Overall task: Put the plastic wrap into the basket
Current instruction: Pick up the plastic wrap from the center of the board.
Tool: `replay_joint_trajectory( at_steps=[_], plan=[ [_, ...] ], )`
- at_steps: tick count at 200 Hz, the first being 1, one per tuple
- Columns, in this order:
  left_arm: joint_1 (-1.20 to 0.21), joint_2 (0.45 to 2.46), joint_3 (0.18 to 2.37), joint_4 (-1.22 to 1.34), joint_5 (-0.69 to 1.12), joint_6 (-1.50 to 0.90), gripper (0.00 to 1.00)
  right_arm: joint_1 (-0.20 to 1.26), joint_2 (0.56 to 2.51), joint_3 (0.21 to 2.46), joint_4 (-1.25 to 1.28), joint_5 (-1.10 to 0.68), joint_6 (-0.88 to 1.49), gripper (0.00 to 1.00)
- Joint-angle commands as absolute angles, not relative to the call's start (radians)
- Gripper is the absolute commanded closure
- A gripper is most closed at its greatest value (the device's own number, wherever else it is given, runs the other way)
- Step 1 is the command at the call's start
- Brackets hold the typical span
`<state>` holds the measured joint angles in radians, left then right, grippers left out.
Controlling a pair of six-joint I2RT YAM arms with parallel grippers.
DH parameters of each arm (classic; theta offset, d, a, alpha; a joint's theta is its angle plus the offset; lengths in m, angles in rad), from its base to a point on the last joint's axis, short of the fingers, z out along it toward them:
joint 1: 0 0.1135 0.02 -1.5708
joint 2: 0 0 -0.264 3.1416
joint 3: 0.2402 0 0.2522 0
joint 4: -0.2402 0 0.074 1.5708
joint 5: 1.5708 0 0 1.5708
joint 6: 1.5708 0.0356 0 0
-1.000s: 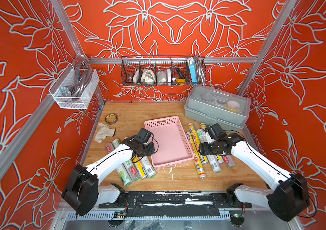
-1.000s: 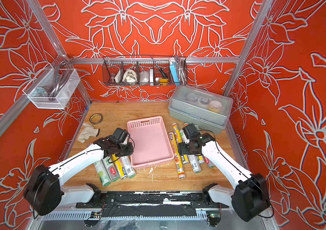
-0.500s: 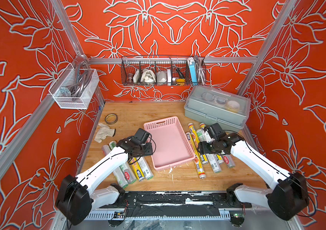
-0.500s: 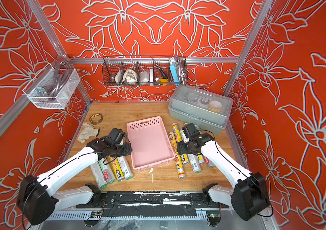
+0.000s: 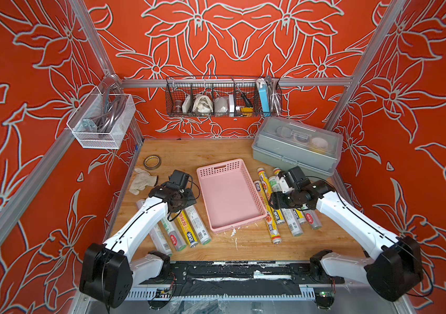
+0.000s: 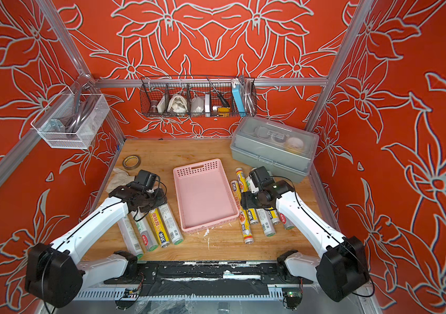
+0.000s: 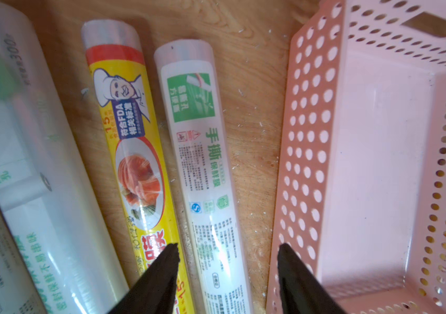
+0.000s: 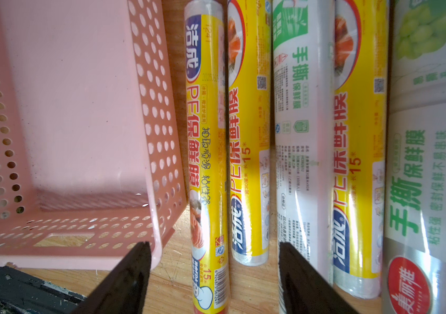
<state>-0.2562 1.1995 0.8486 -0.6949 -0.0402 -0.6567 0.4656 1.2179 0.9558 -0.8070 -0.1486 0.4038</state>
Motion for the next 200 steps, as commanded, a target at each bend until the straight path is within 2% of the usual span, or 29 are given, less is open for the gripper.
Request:
replay_joint_trajectory(
  at_steps=[1, 200],
  plan=[
    [-0.249, 1.236, 0.836, -0.687, -0.021, -0.677, 0.42, 0.471, 1.195, 0.982, -0.825, -0.158, 0.394, 0.26],
    [-0.256, 1.433, 0.760, -0.565, 0.066, -0.690, 0.40, 0.470, 1.196, 0.983, -0.835, -0.161, 0.402, 0.25]
  ],
)
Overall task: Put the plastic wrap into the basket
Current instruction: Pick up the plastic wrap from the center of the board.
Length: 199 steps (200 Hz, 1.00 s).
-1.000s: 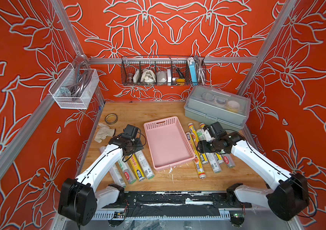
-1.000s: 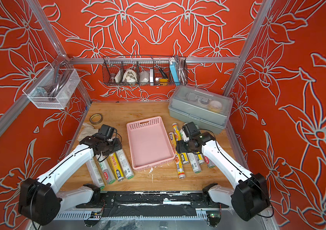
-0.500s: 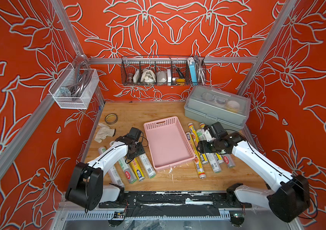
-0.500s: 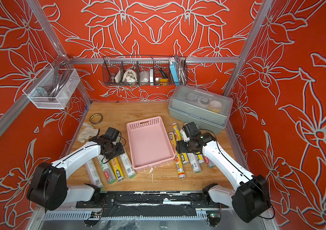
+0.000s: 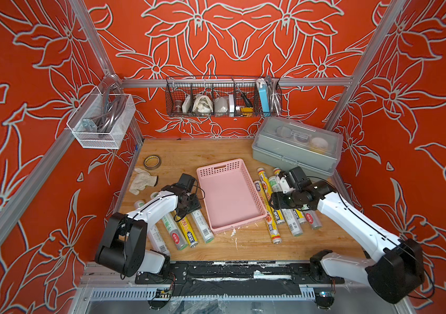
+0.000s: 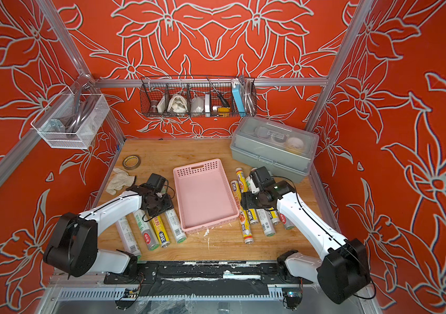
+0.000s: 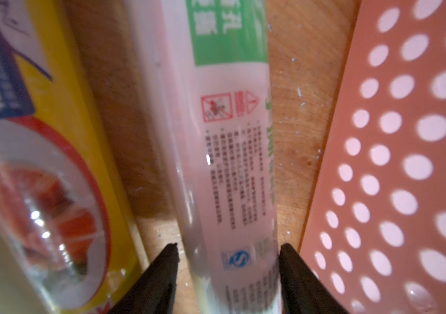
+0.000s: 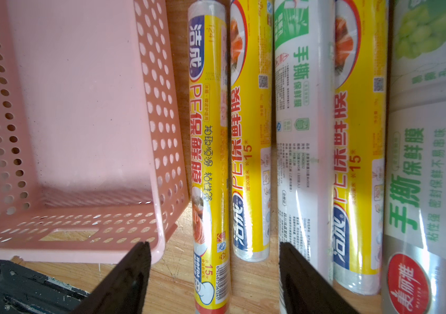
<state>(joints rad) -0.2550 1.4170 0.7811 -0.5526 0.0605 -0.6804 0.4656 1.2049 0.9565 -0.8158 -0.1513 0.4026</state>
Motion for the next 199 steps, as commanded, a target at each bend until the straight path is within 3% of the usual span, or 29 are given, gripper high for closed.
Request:
replay_joint_trajectory(
  at_steps=[1, 42, 92, 167, 199],
  plan=[
    [-0.256, 1.434, 0.760, -0.565, 0.065, -0.690, 0.40, 0.470, 1.196, 0.983, -0.835, -0.161, 0.402, 0.25],
    [-0.265, 1.453, 0.765, -0.561, 0.063, -0.700, 0.31, 0.470, 1.197, 0.980, -0.831, -0.165, 0.405, 0.25],
    [-0.282, 1.502, 0.778, -0.547, 0.066, -0.717, 0.31, 0.471, 1.197, 0.980, -0.831, -0.168, 0.406, 0.25],
    [-0.291, 1.507, 0.826, -0.588, 0.016, -0.708, 0.54, 0.471, 1.202, 0.976, -0.834, -0.158, 0.404, 0.25],
    [-0.291, 1.477, 0.882, -0.622, -0.003, -0.678, 0.59, 0.470, 1.190, 0.977, -0.832, -0.136, 0.401, 0.25]
  ],
)
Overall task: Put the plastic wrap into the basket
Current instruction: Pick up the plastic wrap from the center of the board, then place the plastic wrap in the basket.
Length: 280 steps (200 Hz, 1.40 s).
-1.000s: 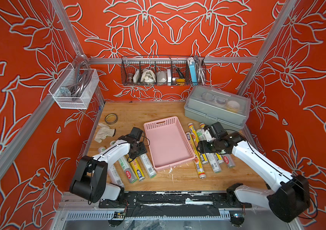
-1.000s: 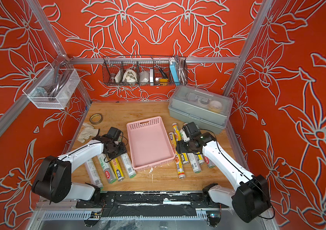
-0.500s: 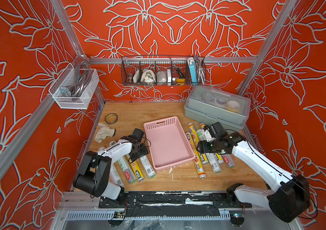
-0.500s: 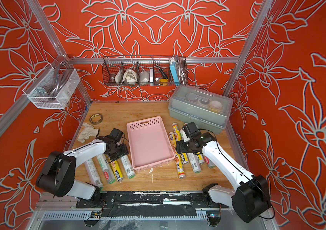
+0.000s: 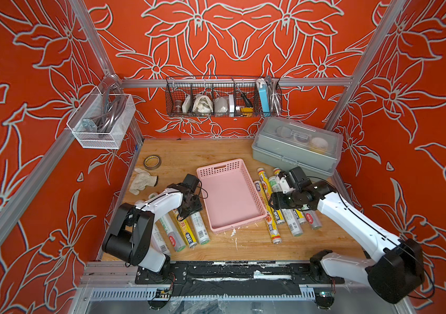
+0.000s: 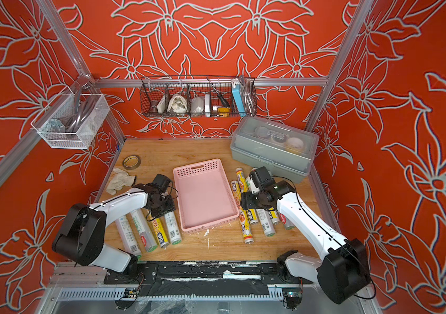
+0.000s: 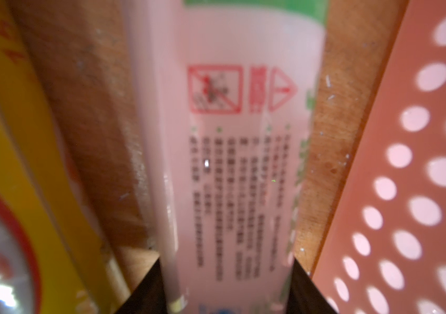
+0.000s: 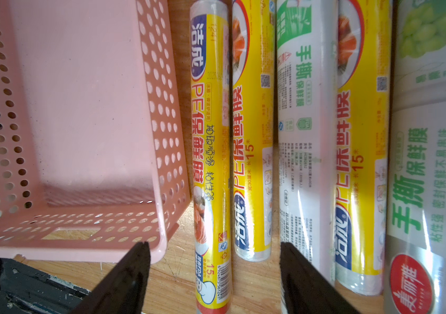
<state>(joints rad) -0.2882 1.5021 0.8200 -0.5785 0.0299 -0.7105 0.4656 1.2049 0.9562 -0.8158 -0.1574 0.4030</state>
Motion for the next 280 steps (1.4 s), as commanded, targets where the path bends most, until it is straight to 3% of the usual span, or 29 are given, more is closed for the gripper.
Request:
replay_joint_trajectory(
  at_steps=[1, 45, 97, 129, 209, 280],
  plan=[
    [-0.291, 1.476, 0.885, -0.624, -0.004, -0.677, 0.59, 0.471, 1.190, 0.977, -0.832, -0.135, 0.400, 0.25],
    [-0.287, 1.429, 1.003, -0.735, -0.040, -0.639, 0.67, 0.469, 1.178, 0.984, -0.838, -0.105, 0.397, 0.25],
    [-0.284, 1.378, 1.183, -0.903, -0.146, -0.611, 0.67, 0.463, 1.178, 1.009, -0.873, -0.032, 0.375, 0.24],
    [-0.288, 1.382, 1.303, -0.940, -0.089, -0.601, 0.67, 0.447, 1.182, 1.012, -0.876, 0.000, 0.354, 0.24],
    [-0.415, 1.543, 1.525, -0.960, -0.033, -0.653, 0.66, 0.354, 1.239, 1.007, -0.853, -0.024, 0.313, 0.24],
    [-0.430, 1.723, 1.515, -0.881, 0.023, -0.678, 0.66, 0.348, 1.263, 1.008, -0.843, -0.087, 0.309, 0.26]
  ],
)
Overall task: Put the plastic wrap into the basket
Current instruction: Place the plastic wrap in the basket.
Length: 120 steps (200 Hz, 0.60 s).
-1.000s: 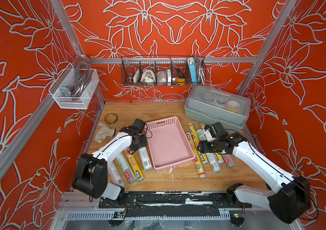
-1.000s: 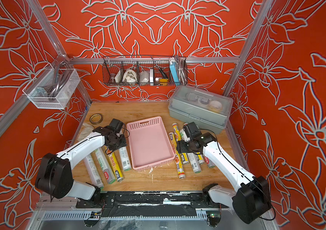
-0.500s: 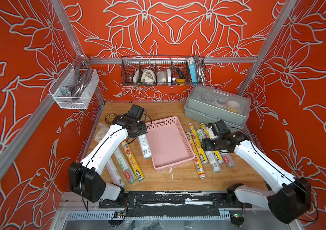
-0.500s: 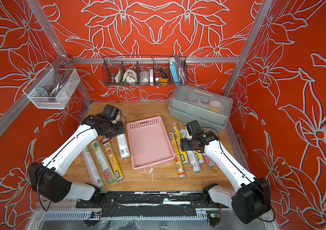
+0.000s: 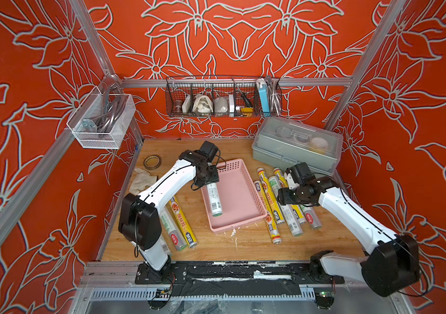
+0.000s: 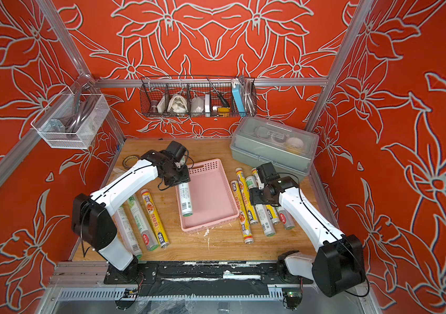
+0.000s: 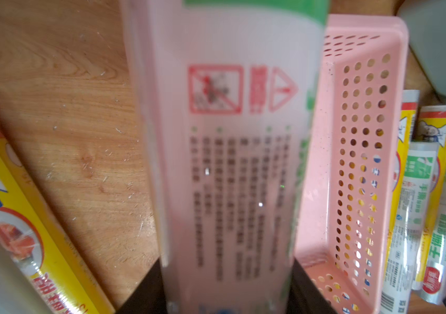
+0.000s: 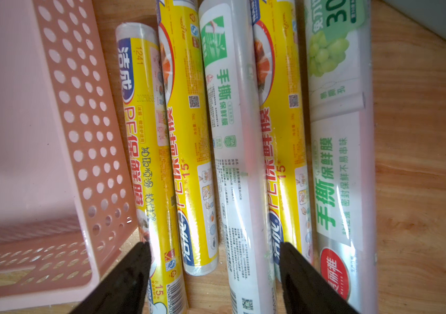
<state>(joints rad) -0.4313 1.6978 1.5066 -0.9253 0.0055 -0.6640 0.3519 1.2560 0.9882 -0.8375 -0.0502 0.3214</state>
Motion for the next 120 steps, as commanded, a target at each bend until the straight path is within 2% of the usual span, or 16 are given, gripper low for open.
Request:
replay_joint_trajectory(
  at_steps=[1, 56, 120],
  plan=[
    [-0.430, 1.726, 1.515, -0.880, 0.024, -0.679, 0.66, 0.349, 1.264, 1.008, -0.843, -0.088, 0.309, 0.26],
    [-0.431, 1.835, 1.503, -0.847, 0.034, -0.681, 0.66, 0.368, 1.272, 0.974, -0.835, -0.185, 0.340, 0.32],
    [-0.442, 1.891, 1.452, -0.817, 0.038, -0.677, 0.66, 0.414, 1.233, 0.934, -0.908, -0.166, 0.407, 0.33]
  ],
)
